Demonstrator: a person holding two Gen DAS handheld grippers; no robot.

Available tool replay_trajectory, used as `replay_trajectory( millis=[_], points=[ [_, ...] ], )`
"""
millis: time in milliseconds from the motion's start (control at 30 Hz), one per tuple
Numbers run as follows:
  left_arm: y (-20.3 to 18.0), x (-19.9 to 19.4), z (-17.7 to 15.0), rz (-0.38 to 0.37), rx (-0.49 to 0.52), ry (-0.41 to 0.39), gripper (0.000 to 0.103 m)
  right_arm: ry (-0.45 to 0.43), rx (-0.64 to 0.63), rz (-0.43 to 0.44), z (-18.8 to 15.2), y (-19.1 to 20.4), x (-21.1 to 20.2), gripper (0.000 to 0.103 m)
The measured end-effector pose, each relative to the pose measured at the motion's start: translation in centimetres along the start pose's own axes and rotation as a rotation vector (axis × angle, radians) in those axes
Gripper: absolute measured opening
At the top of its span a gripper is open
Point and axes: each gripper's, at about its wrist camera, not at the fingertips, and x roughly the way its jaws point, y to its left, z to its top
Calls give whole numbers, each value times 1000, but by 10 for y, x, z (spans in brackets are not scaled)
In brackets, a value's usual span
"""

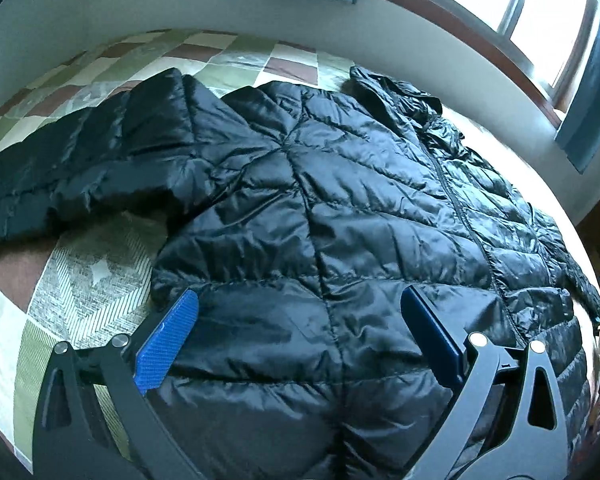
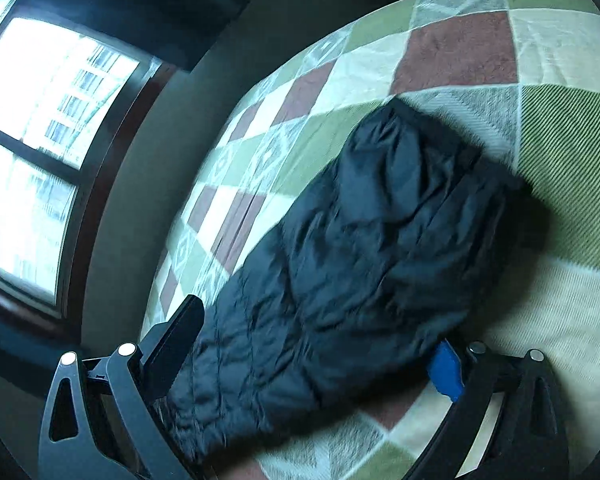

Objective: Fold large clothes
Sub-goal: 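Grasp the jacket sleeve cuff with the right tool and lift it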

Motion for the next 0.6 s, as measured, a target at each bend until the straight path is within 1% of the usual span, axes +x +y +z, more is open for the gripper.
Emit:
replay_trajectory(
  millis=[67,100,133,167,200,233,267,333,433,533,567,600],
  points=[
    [1,2,-2,10,-1,0,101,-17,0,-30,5,1,4,95],
    [1,3,-3,16,-3,2,101,-14,-11,-49,6,3,6,84],
    [2,5,-4,17,-6,7,101,2,-22,-65,8,5,10,57],
    [2,7,-4,17,-7,12,101,46,-10,-44,11,4,18,40],
    [2,8,-4,16,-9,19,101,67,8,-21,11,4,22,21],
    [3,8,-4,14,-12,21,101,75,24,0,11,6,23,17],
    [4,8,-4,11,-15,21,101,71,17,1,11,9,22,17],
    [6,9,-5,8,-21,25,101,47,-48,0,8,28,16,13],
    [6,11,-5,9,-26,33,101,27,-158,7,-4,63,4,10],
    [6,11,-6,10,-27,34,101,16,-286,27,-26,109,-7,9],
    [6,12,-6,10,-28,34,101,14,-342,43,-38,130,-11,9],
    [6,12,-6,10,-28,34,101,14,-375,52,-44,142,-13,9]
  ],
)
